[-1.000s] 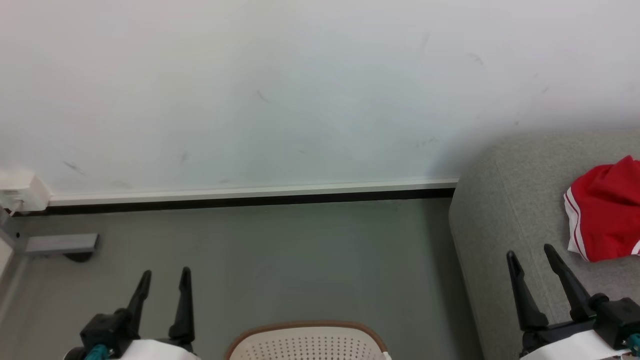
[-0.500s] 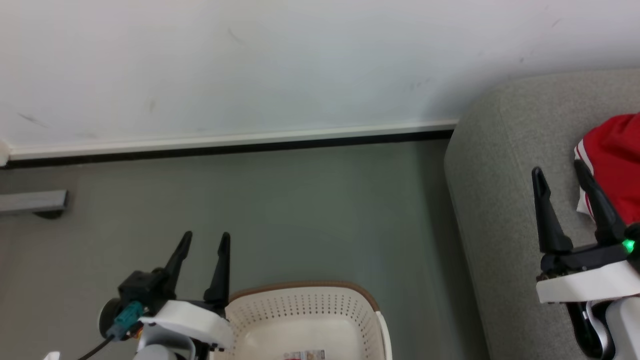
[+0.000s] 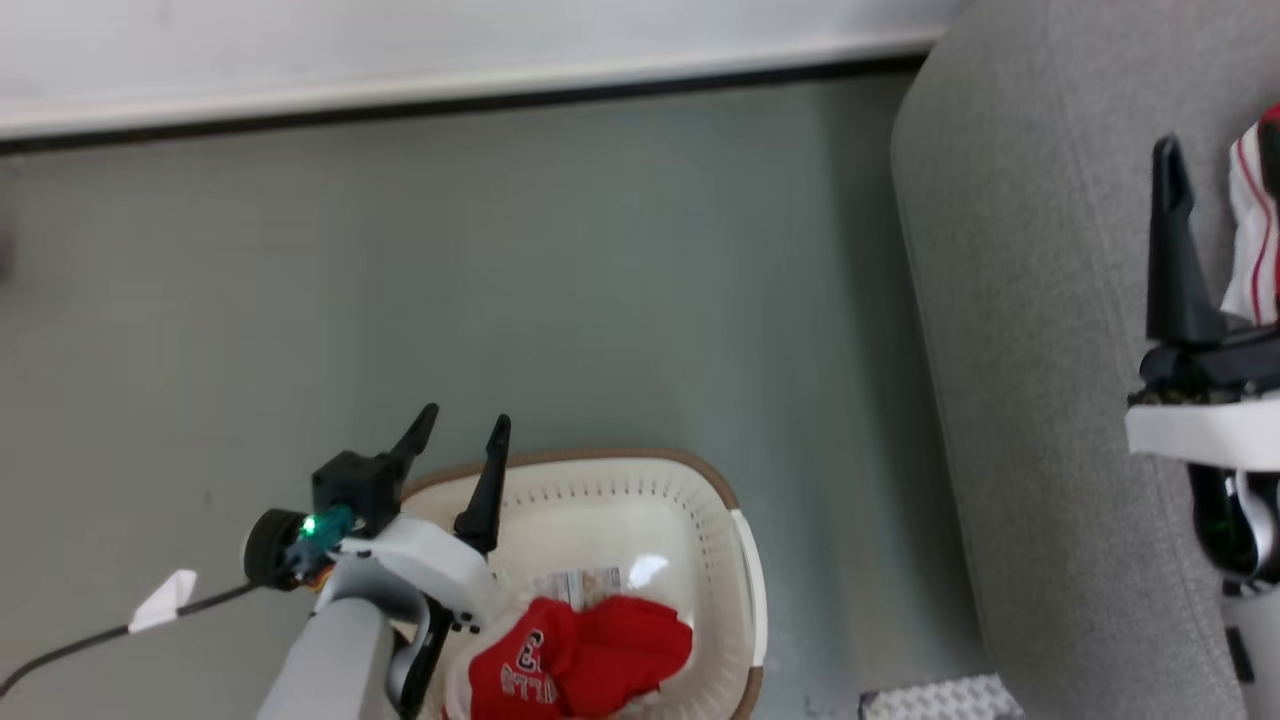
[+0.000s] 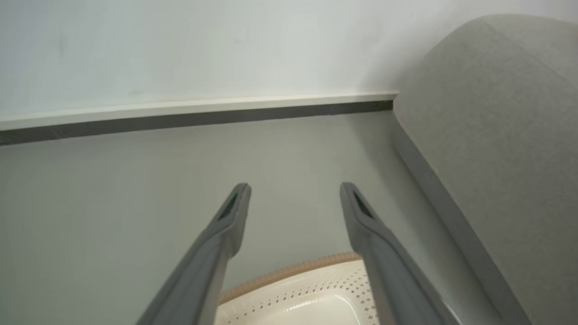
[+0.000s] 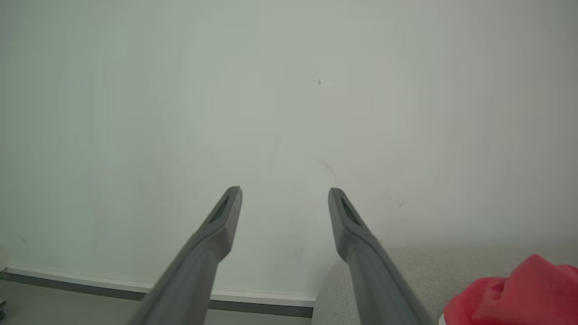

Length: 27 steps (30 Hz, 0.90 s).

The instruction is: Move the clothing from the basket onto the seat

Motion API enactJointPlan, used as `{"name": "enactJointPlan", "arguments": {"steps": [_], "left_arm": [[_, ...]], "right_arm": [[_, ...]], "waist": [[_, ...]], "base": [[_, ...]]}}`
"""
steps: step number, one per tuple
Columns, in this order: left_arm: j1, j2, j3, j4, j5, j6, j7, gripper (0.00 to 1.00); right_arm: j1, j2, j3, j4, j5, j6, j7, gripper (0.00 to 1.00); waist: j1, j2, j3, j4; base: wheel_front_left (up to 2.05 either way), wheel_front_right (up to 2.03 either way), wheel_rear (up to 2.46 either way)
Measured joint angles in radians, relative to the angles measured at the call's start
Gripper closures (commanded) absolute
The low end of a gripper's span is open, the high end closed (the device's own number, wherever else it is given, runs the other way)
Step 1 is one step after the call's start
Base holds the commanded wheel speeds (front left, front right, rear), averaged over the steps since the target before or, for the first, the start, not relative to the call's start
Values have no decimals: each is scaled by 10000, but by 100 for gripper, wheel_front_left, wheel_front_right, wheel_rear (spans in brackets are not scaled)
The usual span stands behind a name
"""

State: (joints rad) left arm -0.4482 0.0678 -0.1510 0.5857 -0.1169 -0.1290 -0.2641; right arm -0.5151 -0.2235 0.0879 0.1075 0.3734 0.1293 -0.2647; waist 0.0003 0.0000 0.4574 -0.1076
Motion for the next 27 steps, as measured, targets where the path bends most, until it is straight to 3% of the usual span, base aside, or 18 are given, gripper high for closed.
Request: {"name": "enactJointPlan", "arguments": {"steps": [15,27], "left_arm": [[-2225,476,-2711,4192,-1216,-23,142,0],[-3170,571,-5158,5657,-3093,-25,2867,0]], "right_arm": [[-1797,-19,-299,-431,65,0,0,0],[-2487,102,-10,-391,65,0,-2,0]], "waist": [[-1,0,2390,-506],[-2,0,3236,-991]], "base": [[0,0,0],[0,0,0]]}}
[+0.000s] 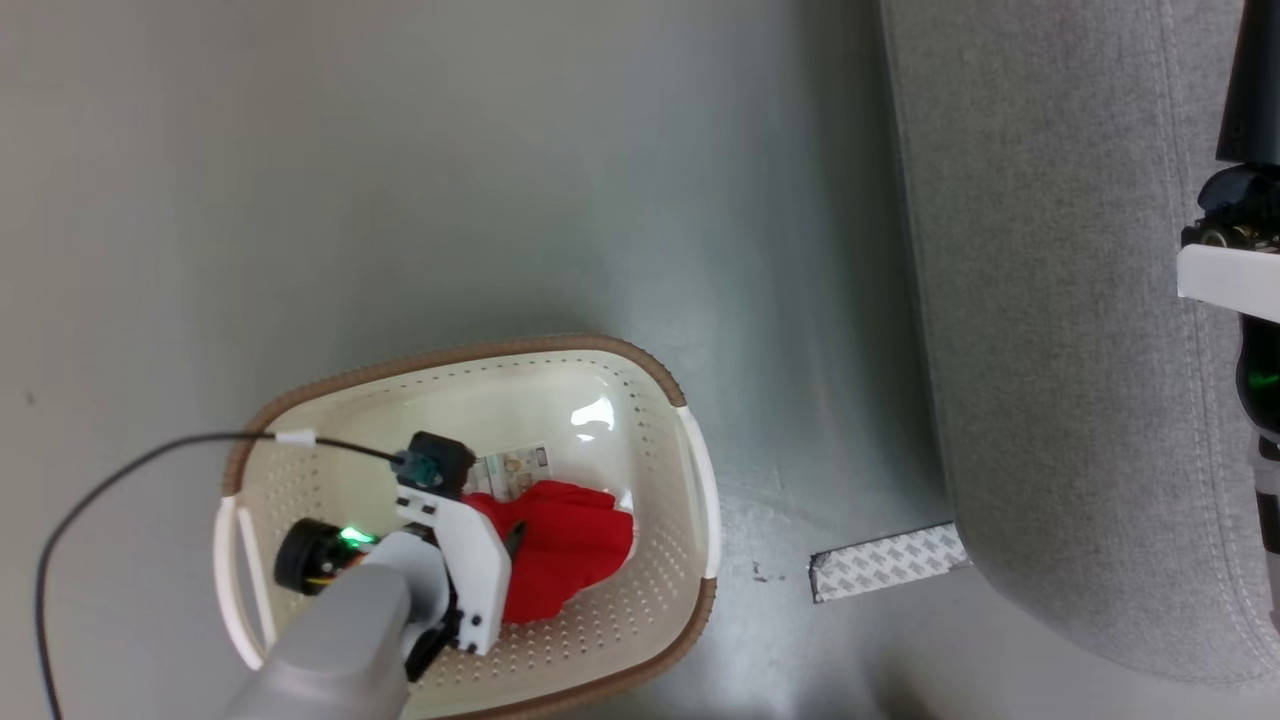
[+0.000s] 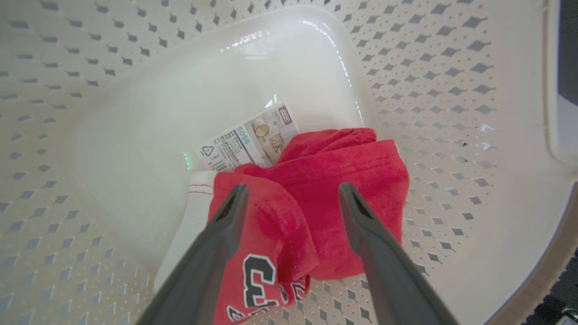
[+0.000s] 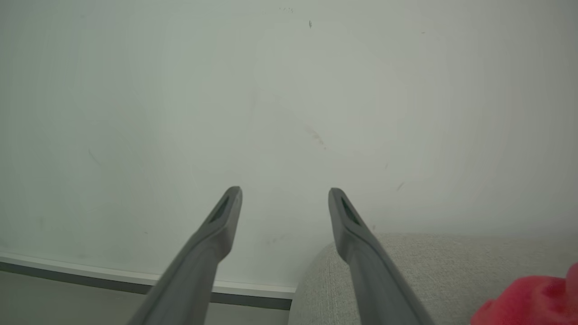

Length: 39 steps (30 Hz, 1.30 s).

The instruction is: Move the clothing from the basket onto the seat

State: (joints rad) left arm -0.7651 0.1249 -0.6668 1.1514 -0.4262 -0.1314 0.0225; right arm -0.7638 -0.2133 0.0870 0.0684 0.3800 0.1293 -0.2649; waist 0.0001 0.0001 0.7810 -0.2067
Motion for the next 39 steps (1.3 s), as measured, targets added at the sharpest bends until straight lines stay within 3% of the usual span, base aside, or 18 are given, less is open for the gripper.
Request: {"name": "enactJointPlan", "arguments": {"steps": [5,14,25,26,27,28,29,39], "left_arm": [[-144,259,-771,121,-782,2,1264,0],[-824,849,-1921,360,-1104,2,2111,0],[-1012,1189,-2987,443,-1615,2,3020,0],[-1033,1212,-3058,424,-1674,2,3074,45],[-1063,1235,-3135,401,-1730,2,3143,61],[-1078,1260,-3208,366,-1791,2,3198,92],[-1083,1313,-3273,337,-1904,2,3198,100],[-1084,1488,-3971,-67,-2702,2,3087,100]], "right_arm": [[-117,117,102,-8,21,0,0,0],[-351,376,192,-96,155,0,0,0],[-543,675,288,-140,171,0,2,0],[-544,706,290,-140,171,0,2,0],[-546,734,297,-142,171,0,2,0],[-546,761,297,-142,171,0,2,0],[-548,779,301,-142,171,0,2,0],[-546,834,236,-40,155,0,2,0]], "waist": [[0,0,158,-211],[-1,0,763,-640],[-1,0,1438,-1195],[-1,0,1473,-1228],[0,0,1503,-1256],[-1,0,1531,-1281],[-1,0,1554,-1300],[-1,0,1324,-1256]], "base": [[0,0,0],[0,0,0],[0,0,0],[0,0,0],[0,0,0],[0,0,0],[0,0,0],[0,0,0]]}}
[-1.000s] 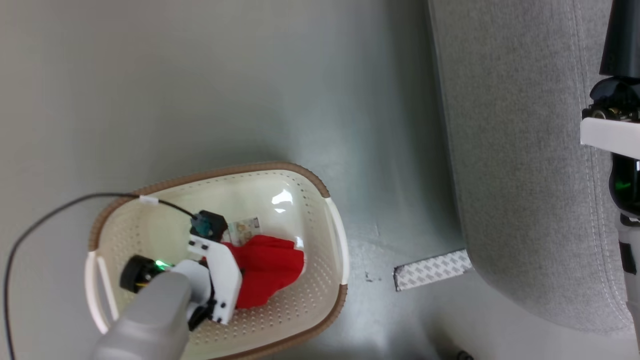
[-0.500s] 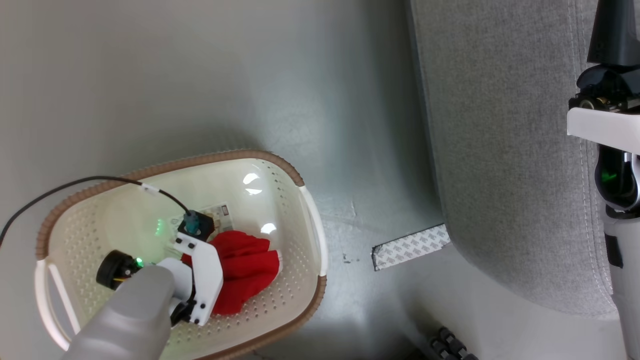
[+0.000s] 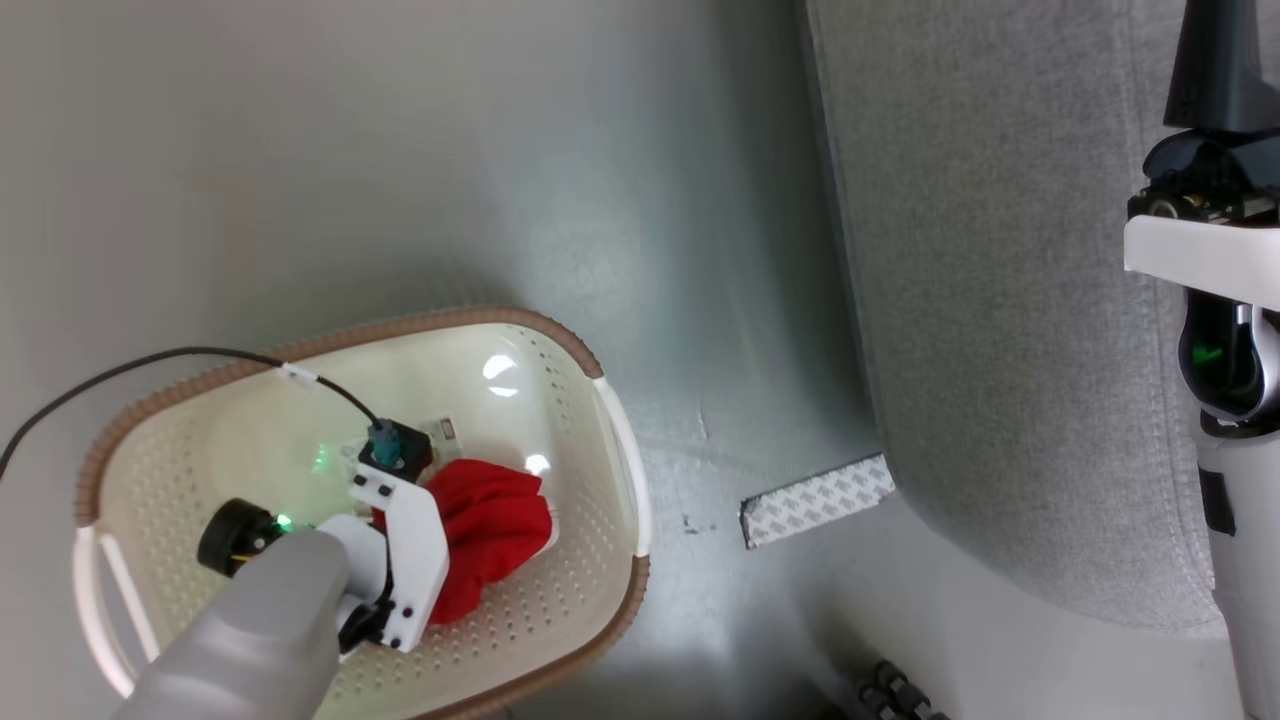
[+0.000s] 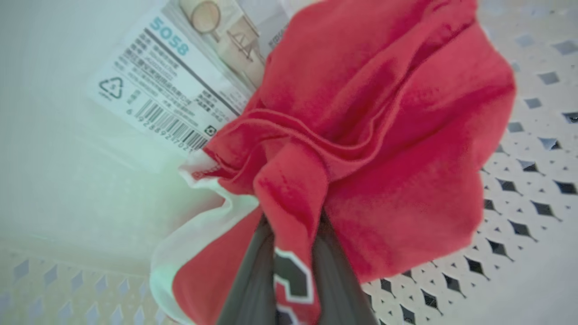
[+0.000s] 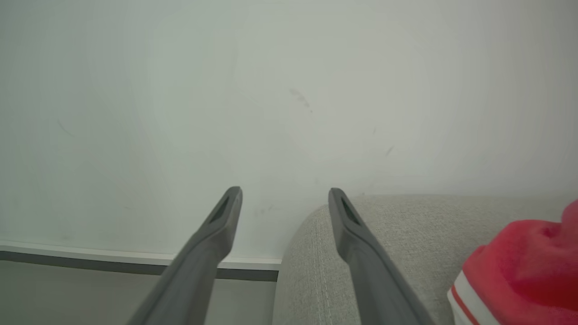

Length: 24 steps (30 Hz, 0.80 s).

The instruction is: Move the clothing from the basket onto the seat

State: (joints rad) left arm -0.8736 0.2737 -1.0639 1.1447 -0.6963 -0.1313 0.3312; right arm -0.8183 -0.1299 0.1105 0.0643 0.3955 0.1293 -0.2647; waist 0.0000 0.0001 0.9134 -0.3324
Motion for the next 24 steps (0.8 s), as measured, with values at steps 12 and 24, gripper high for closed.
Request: {"name": "enactJointPlan", "arguments": {"steps": [12,24], "left_arm": [[407,-307,-754,-627,-886,0,-1847,100],[1391,-740,-1597,-1083,-1547,0,-4307,100]], "right_arm": [[541,-316,-40,328,-184,0,0,0],[2050,-740,105,932,-155,0,-2,0]], "waist": [[-1,0,-1529,453],[-3,0,-3902,1094]], "base": [[0,0,0],[0,0,0]]}}
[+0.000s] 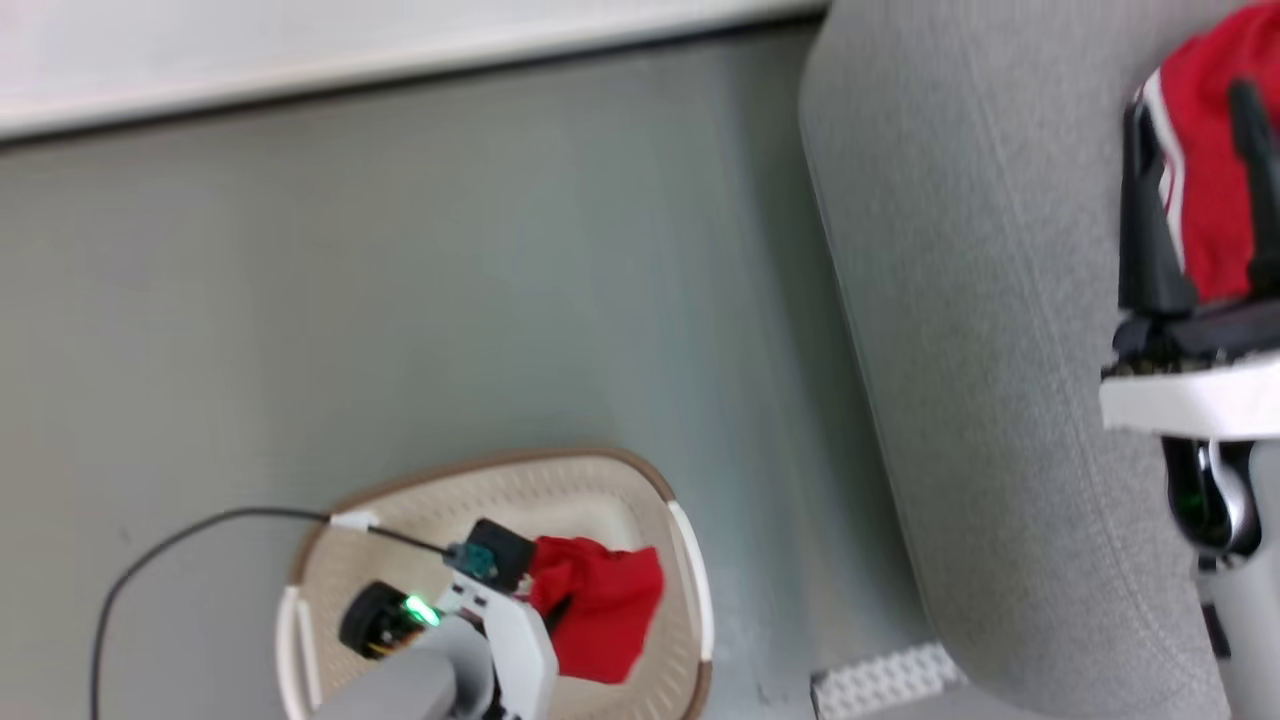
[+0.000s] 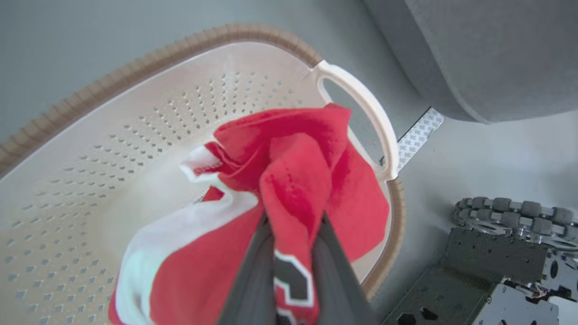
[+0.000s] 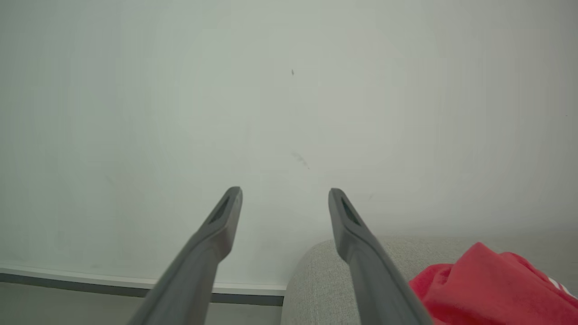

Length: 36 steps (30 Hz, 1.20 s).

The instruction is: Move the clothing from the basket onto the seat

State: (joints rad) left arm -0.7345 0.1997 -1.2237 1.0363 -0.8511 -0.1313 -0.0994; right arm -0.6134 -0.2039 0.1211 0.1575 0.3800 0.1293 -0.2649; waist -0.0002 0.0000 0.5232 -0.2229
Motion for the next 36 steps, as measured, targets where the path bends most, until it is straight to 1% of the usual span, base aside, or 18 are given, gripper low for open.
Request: {"name": "enactJointPlan", "arguments": {"steps": [5,10,13,17,19,26,31,36], "left_arm": [[300,-142,-199,-372,-385,0,-610,100],[552,-257,-324,-692,-495,0,-1174,100],[655,-278,-330,-926,-583,0,-1444,100],[691,-251,-44,-1277,-633,0,-1588,100],[737,-201,351,-1569,-604,10,-1620,100],[1136,203,2230,-3519,345,456,-1639,100],[1543,420,3183,-4727,1043,704,-1639,100],[1833,525,4119,-6000,1687,809,-1645,100]], "right_arm": [[683,-136,38,242,163,0,0,0],[1297,-209,48,424,253,0,2,0],[1630,-259,71,537,314,0,2,0],[2075,-334,136,646,389,0,0,0],[2309,-364,194,706,433,0,0,0],[2998,-316,395,851,554,0,0,0],[3389,-173,617,1022,621,0,0,0],[3760,-31,815,1072,738,0,0,0]], "waist": [[0,0,-1041,332],[-1,0,-2028,664],[-1,0,-2603,856],[-1,0,-3318,1085],[-1,0,-3642,1183],[0,0,-4534,1433],[0,-1,-4918,1431],[1,-1,-5102,1346]], "base": [[0,0,0],[0,0,0],[0,0,0],[0,0,0],[0,0,0],[0,0,0],[0,0,0],[0,0,0]]}}
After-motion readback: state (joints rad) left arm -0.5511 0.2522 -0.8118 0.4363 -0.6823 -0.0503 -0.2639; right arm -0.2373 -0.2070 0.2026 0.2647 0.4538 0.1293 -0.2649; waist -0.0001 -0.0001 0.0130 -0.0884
